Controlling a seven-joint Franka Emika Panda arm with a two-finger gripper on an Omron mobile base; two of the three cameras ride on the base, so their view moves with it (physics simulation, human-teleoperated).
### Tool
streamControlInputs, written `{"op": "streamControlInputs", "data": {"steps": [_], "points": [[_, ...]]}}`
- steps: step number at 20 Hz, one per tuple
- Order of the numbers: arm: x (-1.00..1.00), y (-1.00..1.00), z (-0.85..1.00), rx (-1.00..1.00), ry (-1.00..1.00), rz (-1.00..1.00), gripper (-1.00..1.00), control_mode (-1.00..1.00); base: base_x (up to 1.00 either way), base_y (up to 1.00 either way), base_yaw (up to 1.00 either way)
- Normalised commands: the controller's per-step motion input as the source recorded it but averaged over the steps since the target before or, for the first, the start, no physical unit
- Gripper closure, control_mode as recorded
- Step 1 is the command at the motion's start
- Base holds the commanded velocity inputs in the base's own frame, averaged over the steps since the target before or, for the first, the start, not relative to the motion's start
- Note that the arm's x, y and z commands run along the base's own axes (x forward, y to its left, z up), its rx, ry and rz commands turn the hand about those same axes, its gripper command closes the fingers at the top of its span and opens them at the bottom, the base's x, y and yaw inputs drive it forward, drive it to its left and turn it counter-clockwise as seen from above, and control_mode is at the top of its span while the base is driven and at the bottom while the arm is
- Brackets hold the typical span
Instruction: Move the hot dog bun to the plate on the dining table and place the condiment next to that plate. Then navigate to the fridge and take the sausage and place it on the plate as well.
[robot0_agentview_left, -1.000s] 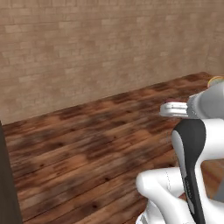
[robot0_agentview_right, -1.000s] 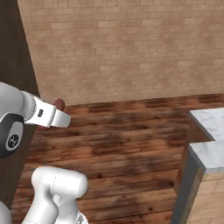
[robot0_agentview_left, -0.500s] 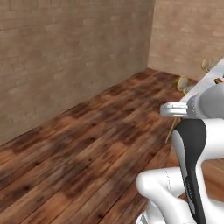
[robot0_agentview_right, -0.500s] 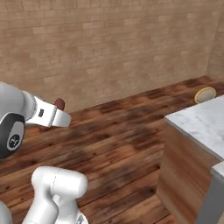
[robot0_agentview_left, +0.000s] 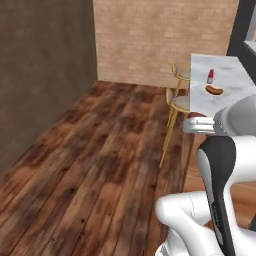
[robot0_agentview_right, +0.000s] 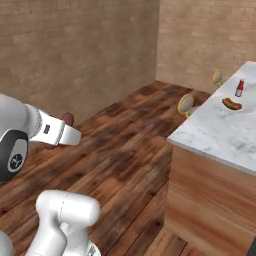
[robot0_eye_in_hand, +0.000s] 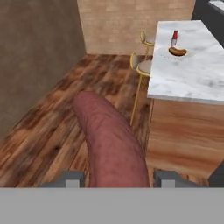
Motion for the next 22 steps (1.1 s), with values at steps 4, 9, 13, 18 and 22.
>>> {"op": "streamControlInputs", "data": {"steps": [4, 9, 13, 18, 22], "points": [[0.0, 0.0, 0.0, 0.0, 0.0, 0.0, 1.0, 1.0, 0.98, 0.74, -0.69], [0.0, 0.0, 0.0, 0.0, 0.0, 0.0, 1.0, 1.0, 0.97, 0.78, -0.67], [0.0, 0.0, 0.0, 0.0, 0.0, 0.0, 1.0, 1.0, 0.91, 0.91, -0.62], [0.0, 0.0, 0.0, 0.0, 0.0, 0.0, 1.0, 1.0, 0.75, 1.0, -0.56], [0.0, 0.0, 0.0, 0.0, 0.0, 0.0, 1.0, 1.0, 0.31, 1.0, -0.52]]}}
